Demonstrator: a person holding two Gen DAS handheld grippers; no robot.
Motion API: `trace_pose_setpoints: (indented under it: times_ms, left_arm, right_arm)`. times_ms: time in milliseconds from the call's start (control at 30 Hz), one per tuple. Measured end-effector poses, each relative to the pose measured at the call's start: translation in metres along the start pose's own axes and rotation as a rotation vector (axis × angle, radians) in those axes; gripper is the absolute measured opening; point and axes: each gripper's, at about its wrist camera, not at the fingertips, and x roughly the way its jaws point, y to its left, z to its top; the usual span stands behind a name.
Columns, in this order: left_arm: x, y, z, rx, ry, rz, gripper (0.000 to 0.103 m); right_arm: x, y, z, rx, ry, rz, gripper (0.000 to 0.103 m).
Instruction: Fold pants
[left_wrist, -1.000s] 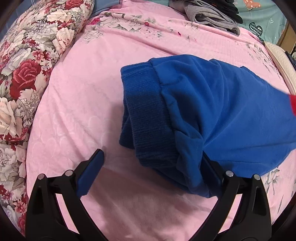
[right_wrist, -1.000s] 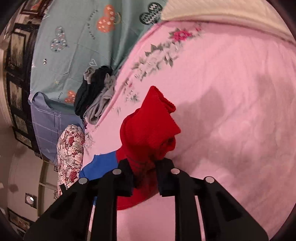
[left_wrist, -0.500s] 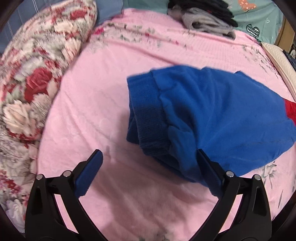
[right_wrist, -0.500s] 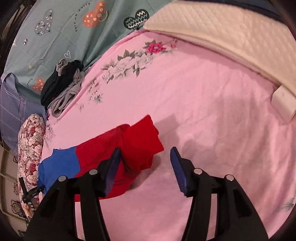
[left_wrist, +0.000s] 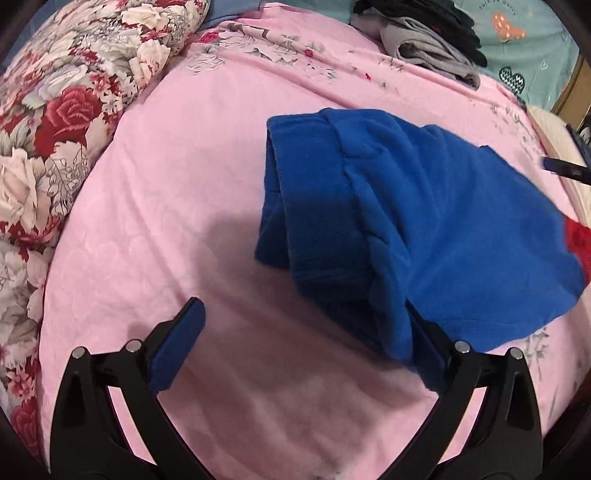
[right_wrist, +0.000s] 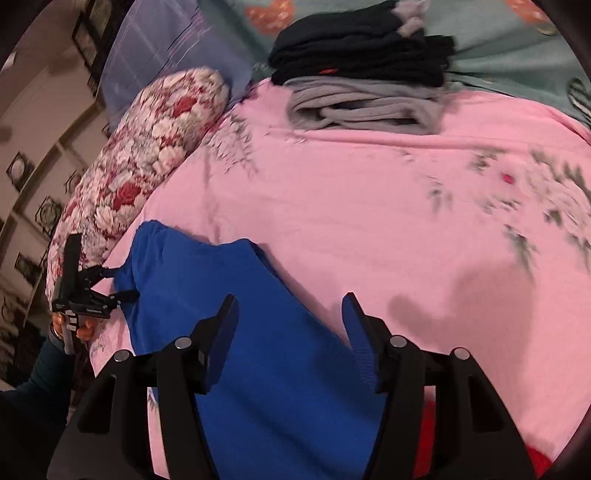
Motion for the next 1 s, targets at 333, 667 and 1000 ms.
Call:
trace_pose_setpoints:
  times_ms: [333, 667, 1000]
  left_arm:
    - [-0.032, -0.025, 0.025, 0.092, -0.138, 0.007, 0.101]
    - [0.015, 0.004, 0.020, 0.001, -0.014, 0.000, 0.101]
    - [-0.037, -0.011, 0.029, 0.056, -0.164, 0.046, 0.101]
  right_arm:
    - [0.097, 0.036, 0.043, -0.174, 0.175, 0.104, 0.012]
    - [0.103, 0.034, 0.056, -0.215, 0.138, -0.065, 0.008]
    - [0.001, 0.017, 0.039, -0.077, -0.031, -0.076, 0.050]
